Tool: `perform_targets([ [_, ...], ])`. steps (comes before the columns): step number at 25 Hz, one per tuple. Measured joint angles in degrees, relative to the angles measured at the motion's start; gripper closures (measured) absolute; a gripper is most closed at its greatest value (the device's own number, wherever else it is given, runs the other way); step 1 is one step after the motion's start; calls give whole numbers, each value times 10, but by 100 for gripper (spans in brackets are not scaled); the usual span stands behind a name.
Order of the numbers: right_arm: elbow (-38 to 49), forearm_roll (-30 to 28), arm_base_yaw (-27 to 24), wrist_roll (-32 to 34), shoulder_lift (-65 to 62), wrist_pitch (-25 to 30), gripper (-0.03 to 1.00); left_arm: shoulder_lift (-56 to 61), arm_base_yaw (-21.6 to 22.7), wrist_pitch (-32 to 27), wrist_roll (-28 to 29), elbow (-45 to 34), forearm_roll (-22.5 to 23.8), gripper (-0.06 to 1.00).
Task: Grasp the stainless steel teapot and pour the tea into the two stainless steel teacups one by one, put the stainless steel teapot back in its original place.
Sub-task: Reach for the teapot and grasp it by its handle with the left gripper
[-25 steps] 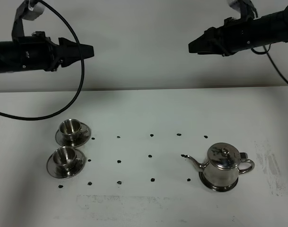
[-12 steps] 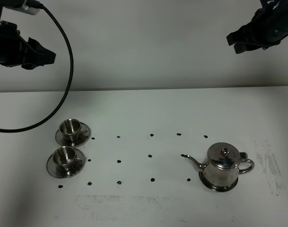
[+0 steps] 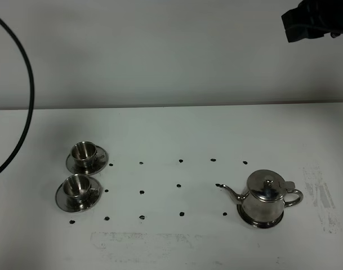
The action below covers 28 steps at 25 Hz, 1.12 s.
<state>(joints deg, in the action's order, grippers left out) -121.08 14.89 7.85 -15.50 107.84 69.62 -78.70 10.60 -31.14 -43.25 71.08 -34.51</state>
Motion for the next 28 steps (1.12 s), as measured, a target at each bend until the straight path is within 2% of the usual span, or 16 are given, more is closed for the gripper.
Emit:
perform_targets([
  [2,67,1,0,-5,-38,-36,61,71,4,43,-12,-55,-3,55],
  [6,227,-16,0,-9,-125,-158,61,197,4,102,-18,-163,-1,55],
  [9,317,-31,0,-10,-179,-224,61,272,4,103,5,-228,23,55],
  [12,365,-36,0,-6,-212,-252,61,330,4,82,62,-269,76,55],
  [16,410,-43,0,22,-223,-265,61,386,4,20,182,-280,193,55],
  [20,469,-47,4,23,-223,-299,61,442,4,-48,299,-280,285,58],
  [23,495,-50,7,23,-223,-312,61,488,4,-101,328,-280,306,61],
  [28,501,-54,11,23,-223,-317,61,541,4,-230,337,-280,297,64],
])
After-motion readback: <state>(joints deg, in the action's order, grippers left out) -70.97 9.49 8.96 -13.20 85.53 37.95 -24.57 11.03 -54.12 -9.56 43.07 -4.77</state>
